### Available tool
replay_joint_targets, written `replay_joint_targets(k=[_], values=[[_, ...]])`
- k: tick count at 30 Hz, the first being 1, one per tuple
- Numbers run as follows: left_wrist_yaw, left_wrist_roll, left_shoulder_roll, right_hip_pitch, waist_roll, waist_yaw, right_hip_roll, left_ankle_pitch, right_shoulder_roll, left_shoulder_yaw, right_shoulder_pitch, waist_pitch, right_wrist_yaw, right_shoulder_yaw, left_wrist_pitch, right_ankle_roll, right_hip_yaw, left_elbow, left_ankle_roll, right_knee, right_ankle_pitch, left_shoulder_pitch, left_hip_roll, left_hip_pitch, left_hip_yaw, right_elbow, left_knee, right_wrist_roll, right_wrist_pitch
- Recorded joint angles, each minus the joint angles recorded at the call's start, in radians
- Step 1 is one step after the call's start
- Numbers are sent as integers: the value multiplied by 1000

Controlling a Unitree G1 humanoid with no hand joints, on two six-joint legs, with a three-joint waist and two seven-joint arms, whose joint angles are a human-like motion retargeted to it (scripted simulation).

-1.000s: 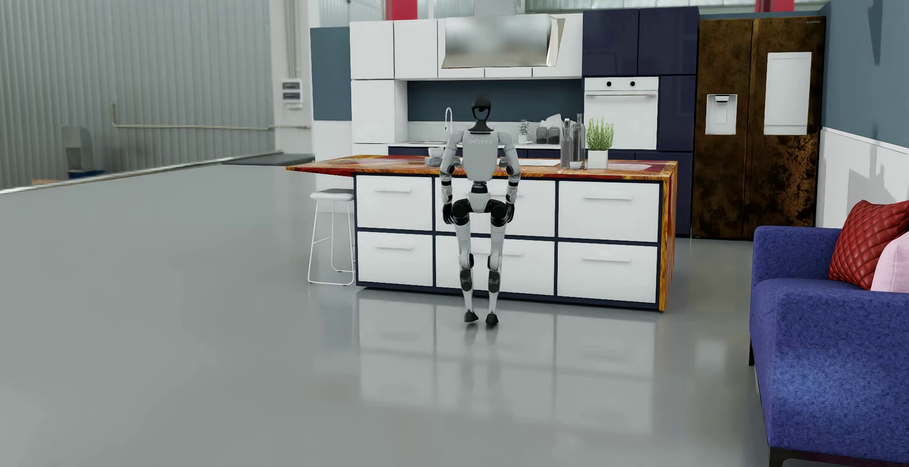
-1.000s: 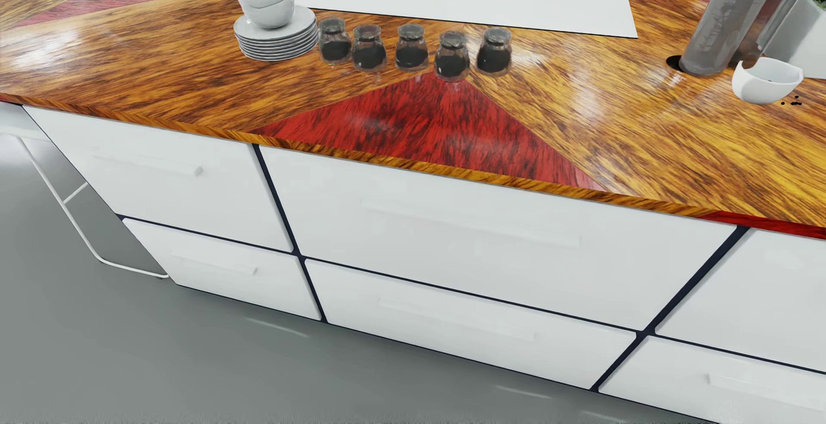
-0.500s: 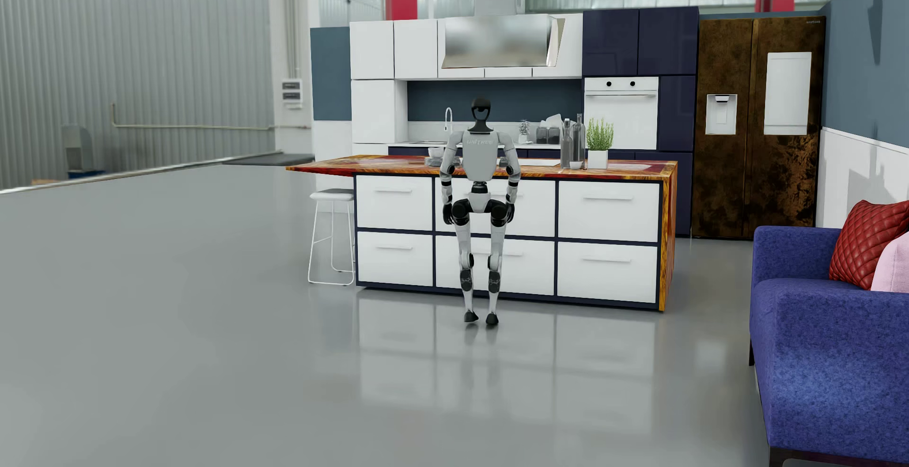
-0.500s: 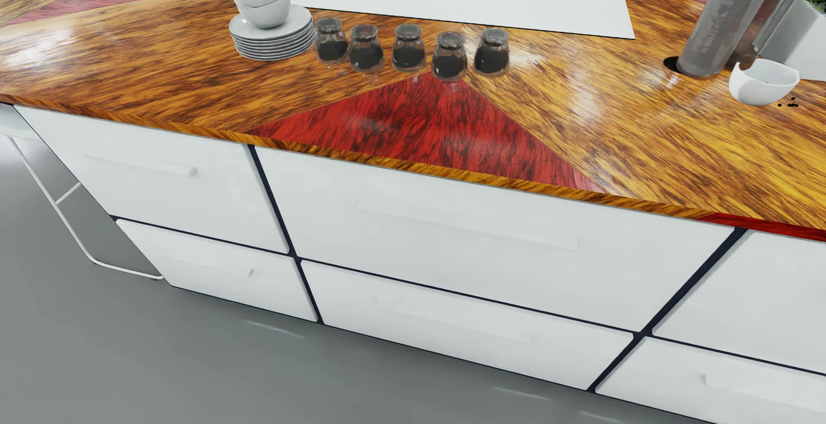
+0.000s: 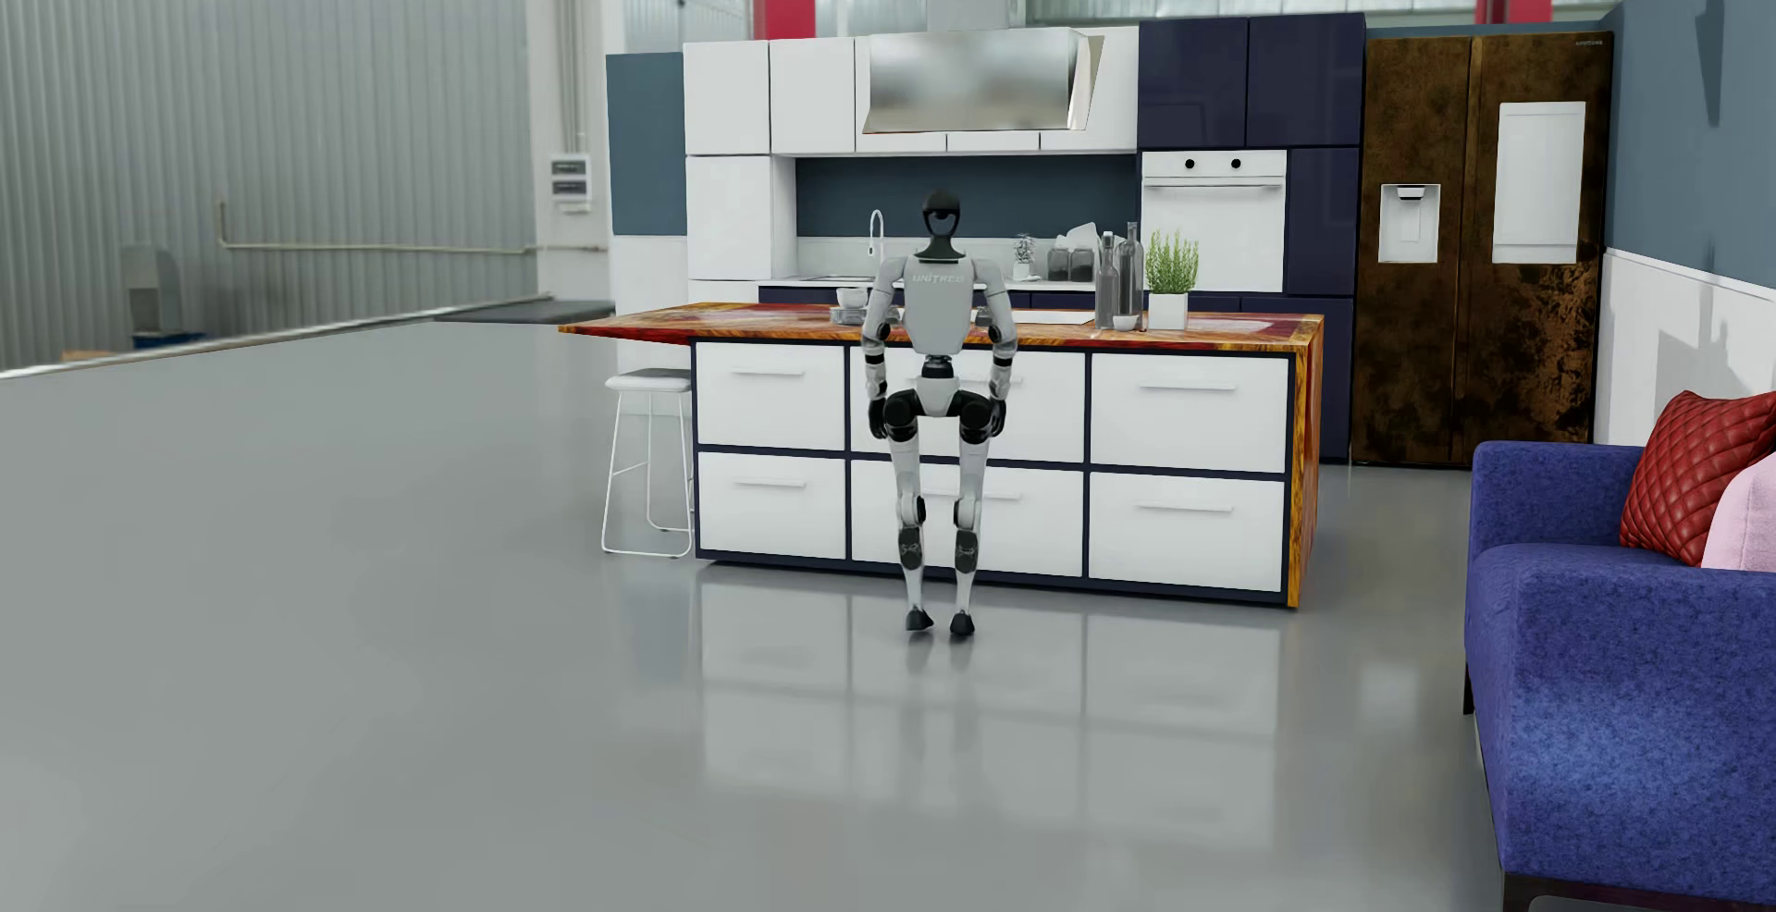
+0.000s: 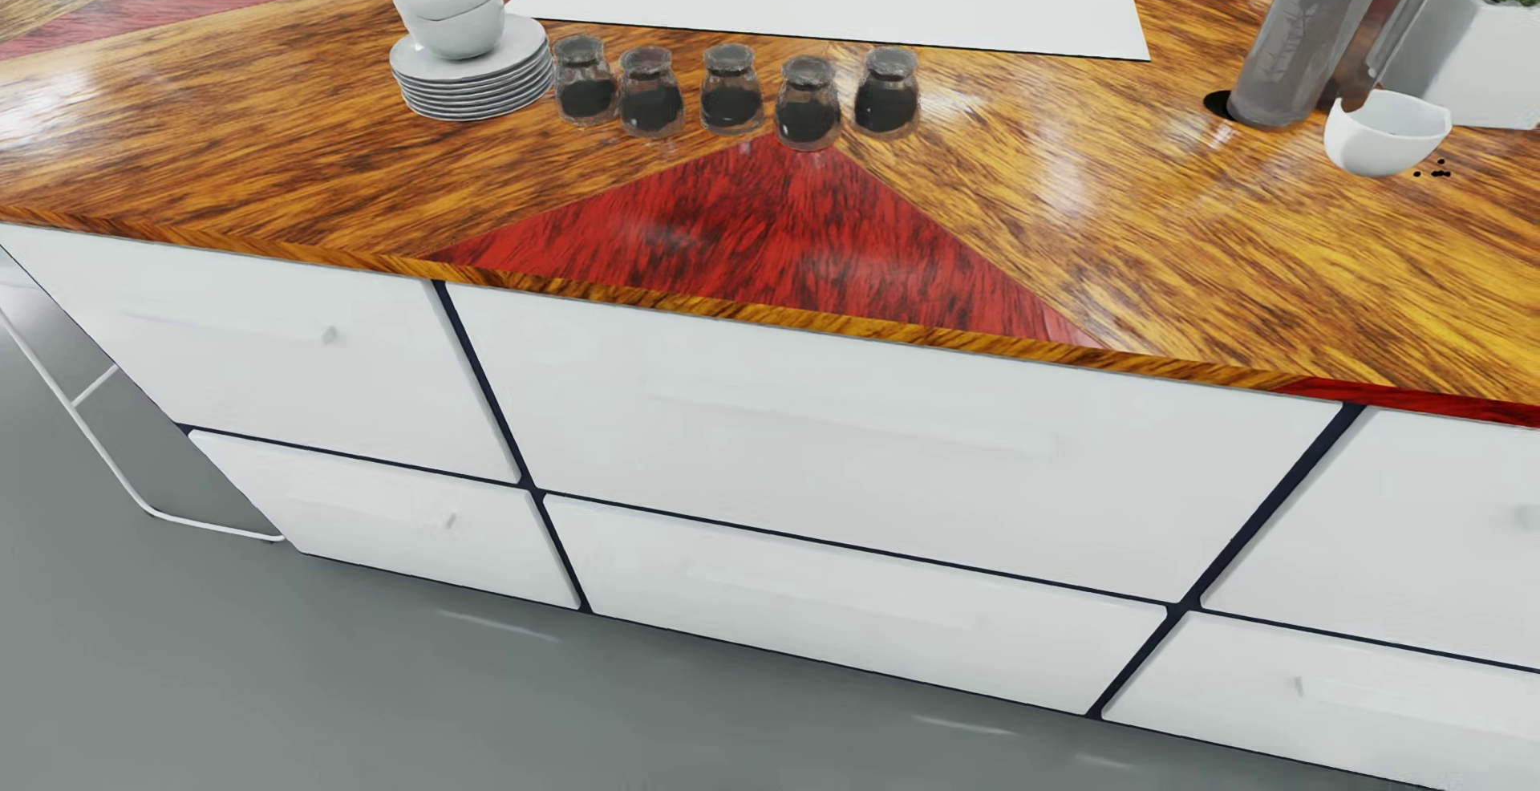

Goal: Go to the corner

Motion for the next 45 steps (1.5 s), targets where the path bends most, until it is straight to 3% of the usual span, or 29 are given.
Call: replay_joint_targets(k=[9, 17, 34, 45], values=[[0, 0, -1, 3, 25, -51, 5, 4, -12, -92, -10, 13, 0, 15, 0, 0, 0, -24, 0, -4, 0, -5, 7, 7, 0, -5, -14, 0, 0], [0, 0, -7, 4, 37, -56, -3, 5, -19, -92, -8, 0, 0, 11, 0, 0, 0, -26, 0, -3, -5, -2, 1, 14, 0, -2, -24, 0, 0], [0, 0, 1, -6, 20, -86, -13, -6, -26, -86, -8, -7, 0, 11, 0, 0, 0, -43, 0, 1, 1, 12, -5, -1, 0, -4, -9, 0, 0], [0, 0, -7, -9, 84, -208, -7, -7, -59, -164, -87, 25, 0, 16, 0, 0, 0, -85, 0, 3, -7, 46, -2, 2, 0, 21, -8, 0, 0]])
